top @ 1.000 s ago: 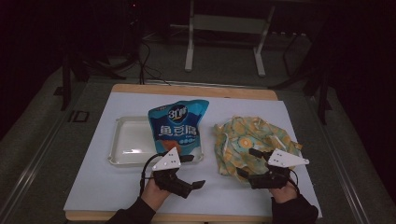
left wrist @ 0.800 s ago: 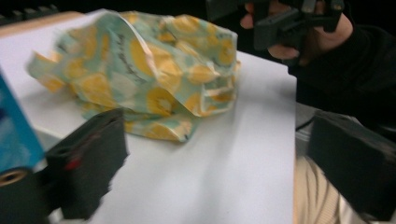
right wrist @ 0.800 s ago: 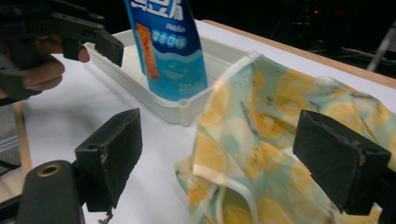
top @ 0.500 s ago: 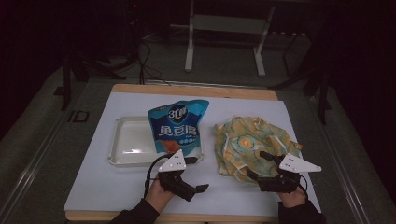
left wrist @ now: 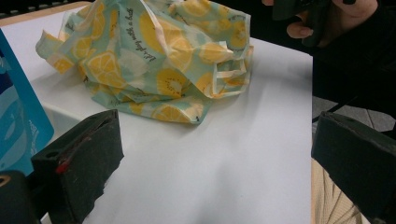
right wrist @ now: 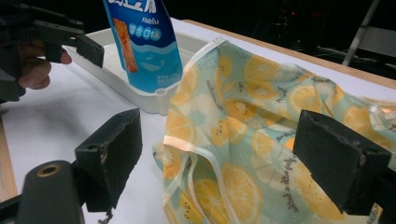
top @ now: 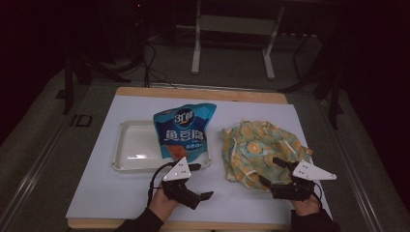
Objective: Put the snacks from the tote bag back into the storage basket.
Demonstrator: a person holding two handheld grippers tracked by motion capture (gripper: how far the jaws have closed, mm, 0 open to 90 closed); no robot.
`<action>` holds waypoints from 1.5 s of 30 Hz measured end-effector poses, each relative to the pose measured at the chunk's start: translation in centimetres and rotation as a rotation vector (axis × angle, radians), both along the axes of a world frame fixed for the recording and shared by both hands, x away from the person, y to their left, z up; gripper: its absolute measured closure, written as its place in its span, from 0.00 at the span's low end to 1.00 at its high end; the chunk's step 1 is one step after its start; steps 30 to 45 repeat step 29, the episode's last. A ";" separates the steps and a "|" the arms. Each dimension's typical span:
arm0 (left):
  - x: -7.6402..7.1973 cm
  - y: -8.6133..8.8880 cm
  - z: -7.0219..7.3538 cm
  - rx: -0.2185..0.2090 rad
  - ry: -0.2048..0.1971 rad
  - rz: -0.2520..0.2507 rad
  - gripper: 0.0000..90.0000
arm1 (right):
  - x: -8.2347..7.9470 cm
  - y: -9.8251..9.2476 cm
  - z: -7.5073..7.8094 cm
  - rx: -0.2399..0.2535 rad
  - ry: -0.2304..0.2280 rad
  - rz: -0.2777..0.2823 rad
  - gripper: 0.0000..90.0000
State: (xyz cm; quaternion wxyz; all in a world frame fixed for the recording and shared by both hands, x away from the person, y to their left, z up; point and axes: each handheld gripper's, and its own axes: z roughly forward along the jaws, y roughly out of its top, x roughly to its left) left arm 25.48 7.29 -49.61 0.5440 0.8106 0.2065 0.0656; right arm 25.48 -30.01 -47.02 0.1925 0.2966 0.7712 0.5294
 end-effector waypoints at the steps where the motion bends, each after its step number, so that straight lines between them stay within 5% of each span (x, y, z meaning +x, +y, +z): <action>1: 0.0 0.0 0.0 0.002 -0.004 0.002 0.03 | 0.0 0.0 0.0 0.002 -0.001 0.000 0.17; 45: -0.3 0.4 -0.1 0.019 -0.025 0.007 0.03 | 0.1 0.1 -0.2 0.003 -0.001 0.011 0.17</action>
